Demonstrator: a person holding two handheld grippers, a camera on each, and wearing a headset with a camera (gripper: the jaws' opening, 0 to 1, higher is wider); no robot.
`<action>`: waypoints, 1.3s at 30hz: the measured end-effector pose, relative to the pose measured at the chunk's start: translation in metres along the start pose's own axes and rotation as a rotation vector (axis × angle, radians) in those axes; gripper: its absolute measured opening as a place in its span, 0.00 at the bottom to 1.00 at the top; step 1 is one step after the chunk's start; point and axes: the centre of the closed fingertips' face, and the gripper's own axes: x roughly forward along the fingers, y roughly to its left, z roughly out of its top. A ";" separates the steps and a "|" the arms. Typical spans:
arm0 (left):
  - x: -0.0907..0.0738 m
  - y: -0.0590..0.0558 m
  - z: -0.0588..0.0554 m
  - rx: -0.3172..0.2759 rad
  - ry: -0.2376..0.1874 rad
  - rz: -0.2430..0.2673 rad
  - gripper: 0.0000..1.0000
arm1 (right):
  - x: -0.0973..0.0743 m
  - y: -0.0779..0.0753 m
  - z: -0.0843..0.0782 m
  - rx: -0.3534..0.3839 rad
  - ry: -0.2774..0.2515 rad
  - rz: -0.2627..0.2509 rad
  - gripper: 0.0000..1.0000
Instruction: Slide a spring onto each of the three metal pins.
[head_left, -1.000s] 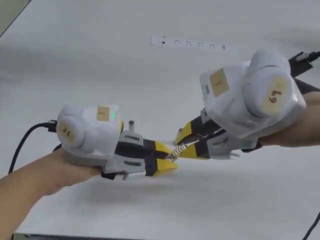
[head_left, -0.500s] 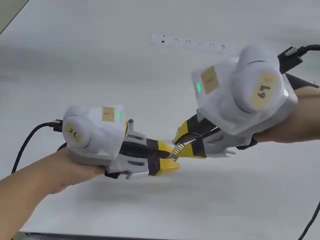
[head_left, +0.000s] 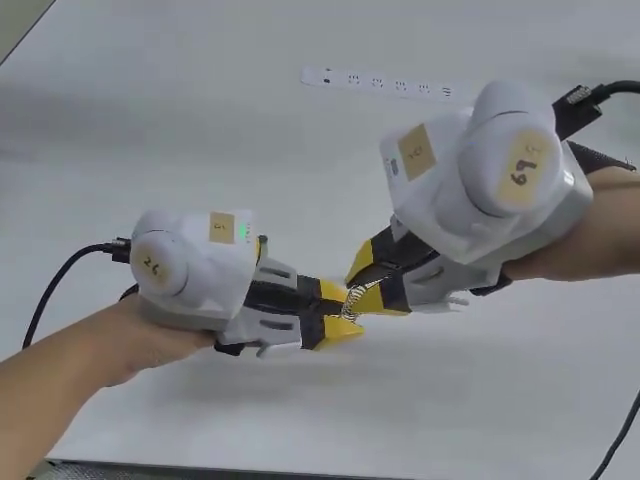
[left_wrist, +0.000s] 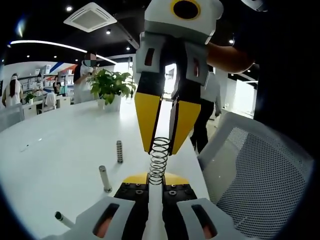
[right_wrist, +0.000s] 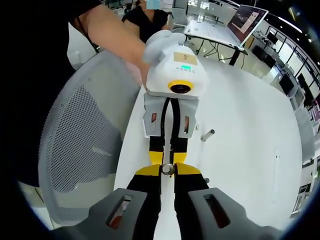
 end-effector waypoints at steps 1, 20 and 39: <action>0.000 0.000 0.000 0.004 0.000 0.000 0.01 | 0.000 0.000 0.001 -0.003 0.004 0.000 0.05; -0.007 0.007 0.006 0.011 -0.011 0.041 0.03 | -0.005 -0.009 0.004 -0.030 0.023 0.002 0.05; -0.024 0.013 0.003 -0.034 -0.021 0.106 0.18 | -0.008 -0.015 -0.001 -0.032 0.033 -0.025 0.05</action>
